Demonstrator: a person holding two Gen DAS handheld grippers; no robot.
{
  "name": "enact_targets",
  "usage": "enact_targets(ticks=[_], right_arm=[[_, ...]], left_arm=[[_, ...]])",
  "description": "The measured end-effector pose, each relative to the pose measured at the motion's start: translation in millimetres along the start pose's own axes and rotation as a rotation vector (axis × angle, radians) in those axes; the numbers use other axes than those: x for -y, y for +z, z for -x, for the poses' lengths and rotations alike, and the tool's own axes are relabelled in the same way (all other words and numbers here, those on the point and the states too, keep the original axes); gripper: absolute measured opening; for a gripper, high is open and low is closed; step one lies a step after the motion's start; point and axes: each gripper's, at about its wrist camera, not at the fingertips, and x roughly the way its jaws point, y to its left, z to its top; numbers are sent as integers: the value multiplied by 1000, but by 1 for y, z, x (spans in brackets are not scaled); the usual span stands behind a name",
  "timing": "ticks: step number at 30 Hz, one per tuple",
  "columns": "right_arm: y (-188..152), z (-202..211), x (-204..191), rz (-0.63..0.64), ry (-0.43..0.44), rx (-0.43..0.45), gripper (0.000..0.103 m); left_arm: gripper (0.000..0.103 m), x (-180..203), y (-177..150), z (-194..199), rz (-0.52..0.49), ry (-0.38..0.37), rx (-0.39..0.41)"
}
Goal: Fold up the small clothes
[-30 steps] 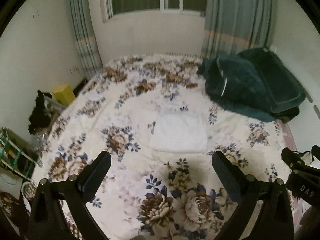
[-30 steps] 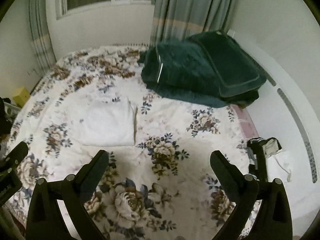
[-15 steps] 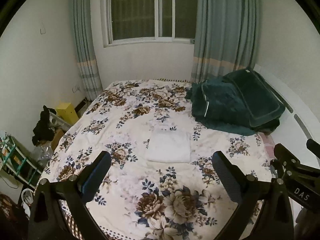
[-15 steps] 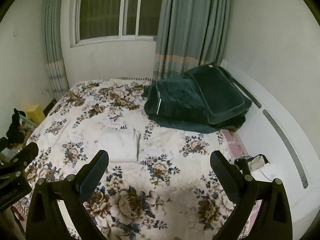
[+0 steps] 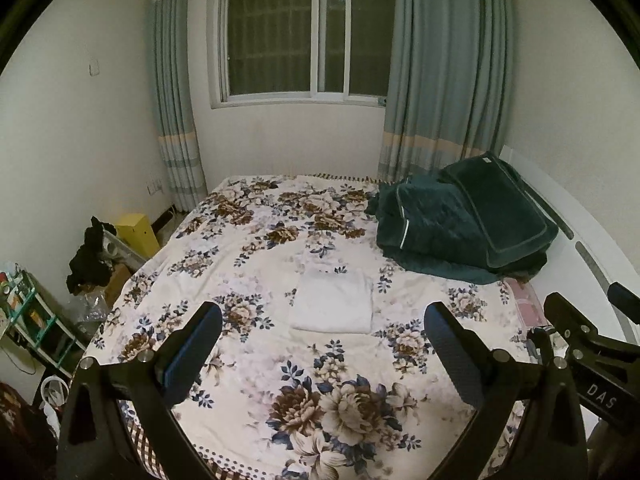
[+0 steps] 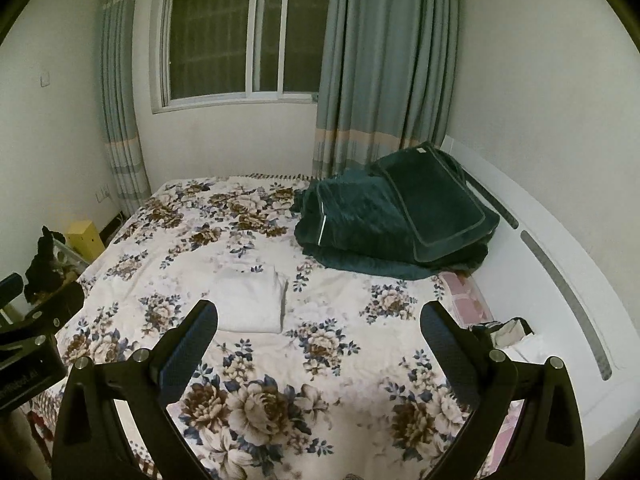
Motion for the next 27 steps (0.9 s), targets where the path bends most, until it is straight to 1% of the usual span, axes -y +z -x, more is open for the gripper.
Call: enact_targets(ticks=[4, 9, 13, 27], right_arm=[[1, 6, -1, 4, 12, 4, 103], [5, 3, -3, 6, 23, 10, 103], [7, 1, -5, 7, 35, 9, 103], [12, 0, -9, 15, 53, 9, 103]], left_arm=[[103, -1, -1, 3, 5, 0, 7], [103, -6, -2, 8, 10, 10, 19], [103, -8, -2, 9, 7, 27, 18], [103, -12, -2, 12, 6, 31, 19]])
